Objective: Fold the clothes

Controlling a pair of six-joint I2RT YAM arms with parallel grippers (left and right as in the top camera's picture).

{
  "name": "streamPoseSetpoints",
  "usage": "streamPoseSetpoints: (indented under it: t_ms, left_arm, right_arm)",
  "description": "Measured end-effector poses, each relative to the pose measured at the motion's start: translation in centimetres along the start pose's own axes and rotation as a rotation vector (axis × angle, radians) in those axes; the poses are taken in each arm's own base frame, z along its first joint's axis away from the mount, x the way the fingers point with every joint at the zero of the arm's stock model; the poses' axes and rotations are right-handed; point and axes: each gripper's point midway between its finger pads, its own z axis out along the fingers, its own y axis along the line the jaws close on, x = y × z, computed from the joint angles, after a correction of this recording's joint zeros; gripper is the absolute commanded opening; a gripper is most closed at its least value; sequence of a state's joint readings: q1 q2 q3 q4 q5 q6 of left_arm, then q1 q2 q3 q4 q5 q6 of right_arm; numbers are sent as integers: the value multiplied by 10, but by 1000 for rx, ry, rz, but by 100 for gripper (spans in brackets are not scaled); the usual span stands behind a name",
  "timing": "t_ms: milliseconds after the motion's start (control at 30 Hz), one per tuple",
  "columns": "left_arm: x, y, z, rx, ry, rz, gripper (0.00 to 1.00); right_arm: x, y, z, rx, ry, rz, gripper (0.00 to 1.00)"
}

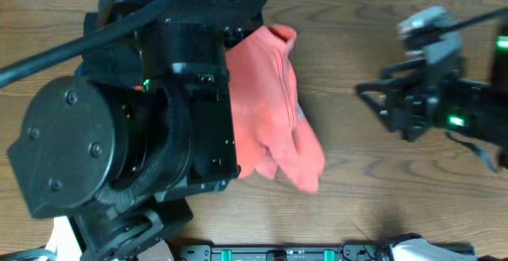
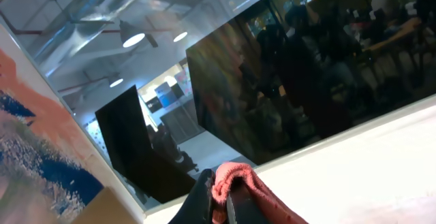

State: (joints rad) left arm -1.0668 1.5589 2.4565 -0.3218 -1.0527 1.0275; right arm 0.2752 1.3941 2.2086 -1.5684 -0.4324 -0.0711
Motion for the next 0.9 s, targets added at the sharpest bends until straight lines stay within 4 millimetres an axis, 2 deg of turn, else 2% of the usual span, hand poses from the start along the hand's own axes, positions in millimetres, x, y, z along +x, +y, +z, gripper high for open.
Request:
streamPoseSetpoints:
  t_ms: [233, 467, 567, 667, 700, 833, 900]
  left_arm:
    - [-2, -5, 6, 5, -20, 13, 6]
    - [-6, -7, 6, 13, -38, 14, 6]
    - [-6, -7, 6, 13, -38, 22, 6]
    - [-6, -7, 6, 13, -38, 24, 6]
    - [-6, -7, 6, 13, -38, 25, 6]
    - [-6, -7, 6, 13, -37, 26, 6]
    - [-6, -7, 6, 13, -37, 28, 6]
  right_arm:
    - [26, 21, 67, -142, 132, -124, 60]
    - [38, 43, 126, -262, 129, -231, 61]
    - [42, 51, 142, -300, 118, -251, 61]
    - [37, 59, 151, -332, 75, -278, 61]
    - [35, 62, 153, -341, 62, -284, 57]
    - [30, 73, 154, -378, 33, -294, 2]
    - [31, 77, 154, -389, 38, -280, 1]
